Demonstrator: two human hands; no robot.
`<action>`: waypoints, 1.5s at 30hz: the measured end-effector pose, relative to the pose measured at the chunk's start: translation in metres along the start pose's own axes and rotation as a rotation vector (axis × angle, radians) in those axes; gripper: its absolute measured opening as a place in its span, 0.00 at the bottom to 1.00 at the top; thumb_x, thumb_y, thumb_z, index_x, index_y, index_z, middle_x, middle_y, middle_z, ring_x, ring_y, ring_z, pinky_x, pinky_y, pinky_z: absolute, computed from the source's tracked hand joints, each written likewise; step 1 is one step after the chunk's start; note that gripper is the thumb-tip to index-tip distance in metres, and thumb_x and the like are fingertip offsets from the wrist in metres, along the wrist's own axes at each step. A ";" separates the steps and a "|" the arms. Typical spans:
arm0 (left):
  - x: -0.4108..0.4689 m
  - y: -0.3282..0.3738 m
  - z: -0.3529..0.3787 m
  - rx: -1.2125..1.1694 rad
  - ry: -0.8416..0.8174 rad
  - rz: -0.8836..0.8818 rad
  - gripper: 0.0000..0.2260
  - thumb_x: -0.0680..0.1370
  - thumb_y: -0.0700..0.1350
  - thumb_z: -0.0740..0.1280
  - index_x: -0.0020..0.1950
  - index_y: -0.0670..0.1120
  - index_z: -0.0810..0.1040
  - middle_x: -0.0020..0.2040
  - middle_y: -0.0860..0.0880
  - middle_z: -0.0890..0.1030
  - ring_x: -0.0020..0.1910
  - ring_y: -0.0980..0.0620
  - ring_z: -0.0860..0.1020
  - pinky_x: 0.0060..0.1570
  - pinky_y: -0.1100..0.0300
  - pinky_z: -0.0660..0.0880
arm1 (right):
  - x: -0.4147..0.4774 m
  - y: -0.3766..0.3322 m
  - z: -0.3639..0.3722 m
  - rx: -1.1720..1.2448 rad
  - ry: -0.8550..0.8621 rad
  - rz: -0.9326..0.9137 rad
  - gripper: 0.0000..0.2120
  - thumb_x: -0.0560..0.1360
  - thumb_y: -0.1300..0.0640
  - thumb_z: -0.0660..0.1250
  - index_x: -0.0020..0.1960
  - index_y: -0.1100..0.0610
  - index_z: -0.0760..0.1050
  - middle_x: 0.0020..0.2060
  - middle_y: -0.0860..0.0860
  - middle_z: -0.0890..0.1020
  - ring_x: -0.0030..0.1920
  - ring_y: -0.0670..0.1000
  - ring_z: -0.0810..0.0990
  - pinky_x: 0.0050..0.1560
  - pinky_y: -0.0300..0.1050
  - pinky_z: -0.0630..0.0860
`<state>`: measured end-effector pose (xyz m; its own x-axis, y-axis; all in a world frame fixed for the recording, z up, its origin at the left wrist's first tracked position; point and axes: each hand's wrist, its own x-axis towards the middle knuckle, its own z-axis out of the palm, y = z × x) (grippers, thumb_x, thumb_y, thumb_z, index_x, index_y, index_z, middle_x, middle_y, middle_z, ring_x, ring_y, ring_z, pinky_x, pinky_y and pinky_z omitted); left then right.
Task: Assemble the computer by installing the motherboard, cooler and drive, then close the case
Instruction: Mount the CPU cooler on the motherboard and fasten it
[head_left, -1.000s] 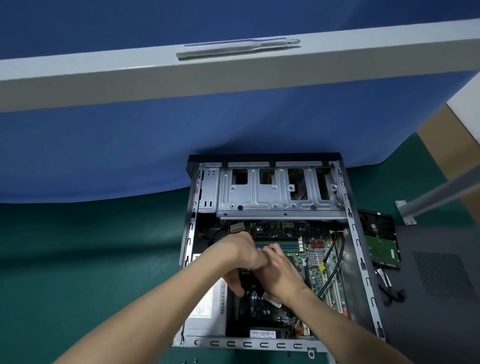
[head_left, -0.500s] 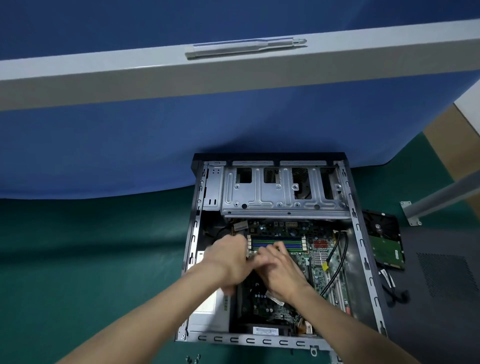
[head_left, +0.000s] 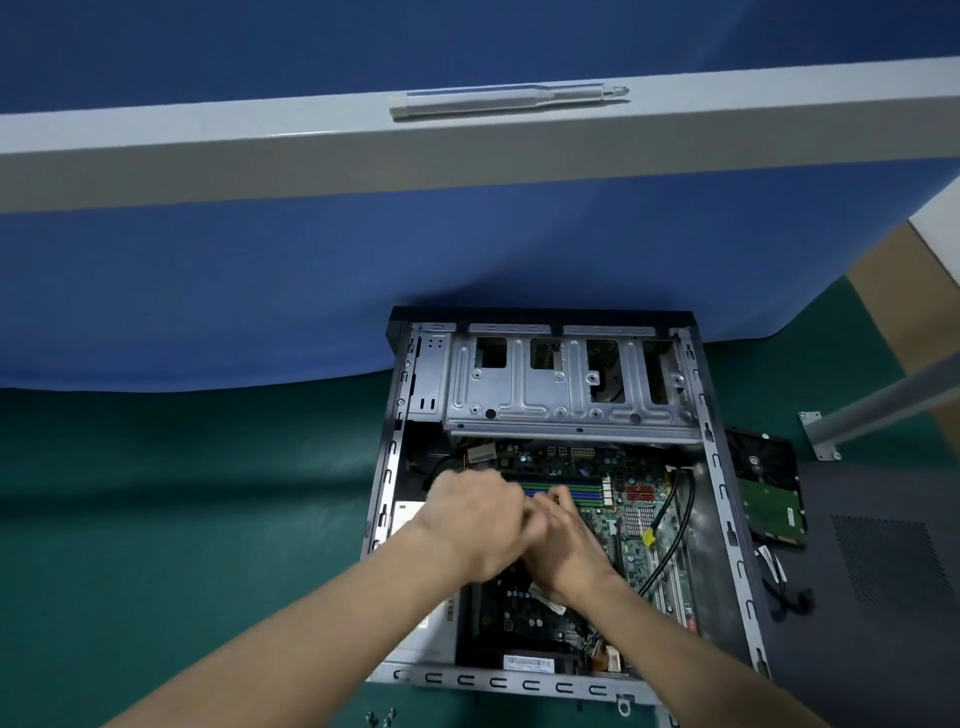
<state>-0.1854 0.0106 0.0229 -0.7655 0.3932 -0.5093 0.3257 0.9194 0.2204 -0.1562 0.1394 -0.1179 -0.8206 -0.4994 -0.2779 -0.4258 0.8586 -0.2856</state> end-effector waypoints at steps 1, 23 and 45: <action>0.002 0.000 -0.005 -0.379 -0.120 -0.212 0.21 0.80 0.57 0.54 0.39 0.41 0.70 0.32 0.43 0.80 0.27 0.47 0.78 0.32 0.61 0.70 | 0.000 0.001 0.001 -0.017 0.033 -0.031 0.13 0.73 0.64 0.66 0.57 0.56 0.74 0.58 0.53 0.73 0.60 0.55 0.64 0.69 0.52 0.53; -0.005 -0.004 0.010 0.604 -0.092 0.236 0.10 0.77 0.35 0.61 0.54 0.45 0.77 0.52 0.47 0.80 0.52 0.46 0.79 0.41 0.57 0.66 | 0.003 0.004 0.006 0.033 0.083 -0.022 0.19 0.76 0.51 0.60 0.65 0.54 0.67 0.49 0.56 0.76 0.51 0.57 0.73 0.64 0.58 0.63; -0.002 -0.007 -0.011 -0.642 -0.336 -0.369 0.23 0.77 0.58 0.64 0.45 0.37 0.70 0.41 0.38 0.81 0.31 0.44 0.80 0.39 0.52 0.79 | 0.000 0.003 0.002 0.030 0.053 -0.009 0.13 0.76 0.60 0.65 0.59 0.52 0.74 0.54 0.49 0.73 0.58 0.53 0.68 0.64 0.49 0.53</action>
<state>-0.1920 0.0035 0.0319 -0.5205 0.1385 -0.8425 -0.3753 0.8492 0.3715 -0.1569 0.1421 -0.1204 -0.8360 -0.4997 -0.2268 -0.4225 0.8498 -0.3153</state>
